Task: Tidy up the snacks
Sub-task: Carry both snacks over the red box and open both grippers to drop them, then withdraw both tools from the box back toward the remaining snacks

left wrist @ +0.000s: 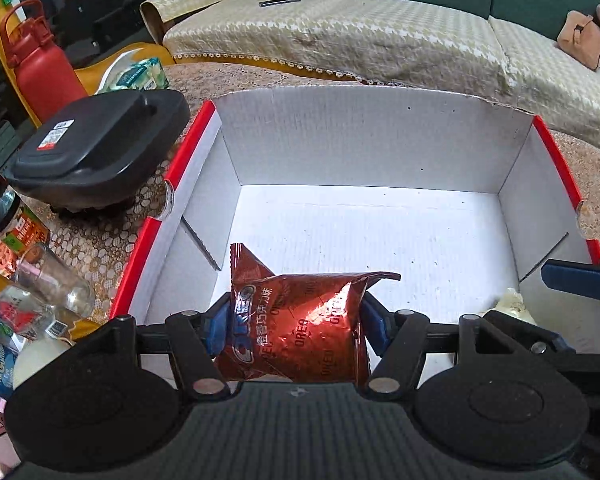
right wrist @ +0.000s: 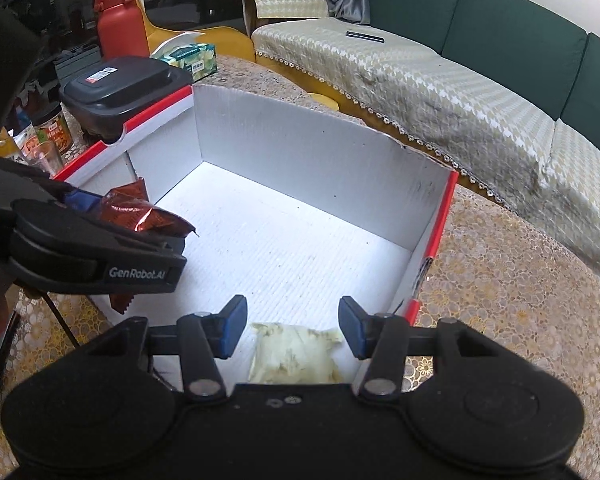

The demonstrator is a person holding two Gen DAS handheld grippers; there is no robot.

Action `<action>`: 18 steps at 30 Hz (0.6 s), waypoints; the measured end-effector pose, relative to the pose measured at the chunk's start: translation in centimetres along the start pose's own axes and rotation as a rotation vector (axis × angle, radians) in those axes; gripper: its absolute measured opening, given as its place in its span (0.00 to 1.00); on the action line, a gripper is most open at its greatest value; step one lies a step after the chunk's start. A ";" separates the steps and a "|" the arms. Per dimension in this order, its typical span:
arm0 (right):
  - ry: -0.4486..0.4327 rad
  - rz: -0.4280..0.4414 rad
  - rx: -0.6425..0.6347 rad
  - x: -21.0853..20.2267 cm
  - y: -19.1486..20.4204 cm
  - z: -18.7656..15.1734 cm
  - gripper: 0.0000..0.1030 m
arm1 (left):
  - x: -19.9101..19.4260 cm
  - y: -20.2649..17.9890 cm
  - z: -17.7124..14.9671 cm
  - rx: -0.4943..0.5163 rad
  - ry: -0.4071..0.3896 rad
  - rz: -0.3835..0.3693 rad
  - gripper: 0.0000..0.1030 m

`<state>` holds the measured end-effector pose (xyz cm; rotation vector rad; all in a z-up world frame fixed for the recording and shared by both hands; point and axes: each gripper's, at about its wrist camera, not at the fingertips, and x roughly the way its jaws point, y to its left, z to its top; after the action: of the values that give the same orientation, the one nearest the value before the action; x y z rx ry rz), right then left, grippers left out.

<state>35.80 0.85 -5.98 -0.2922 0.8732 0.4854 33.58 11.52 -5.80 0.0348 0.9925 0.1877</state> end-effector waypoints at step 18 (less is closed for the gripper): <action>-0.073 0.036 0.114 -6.6 -1.6 -0.4 0.68 | -7.2 0.1 -0.6 -0.032 -0.089 -0.062 0.73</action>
<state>32.75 -2.56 -1.00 -0.1536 0.8327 0.4747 29.21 10.33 -0.16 -0.0164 0.9003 0.1437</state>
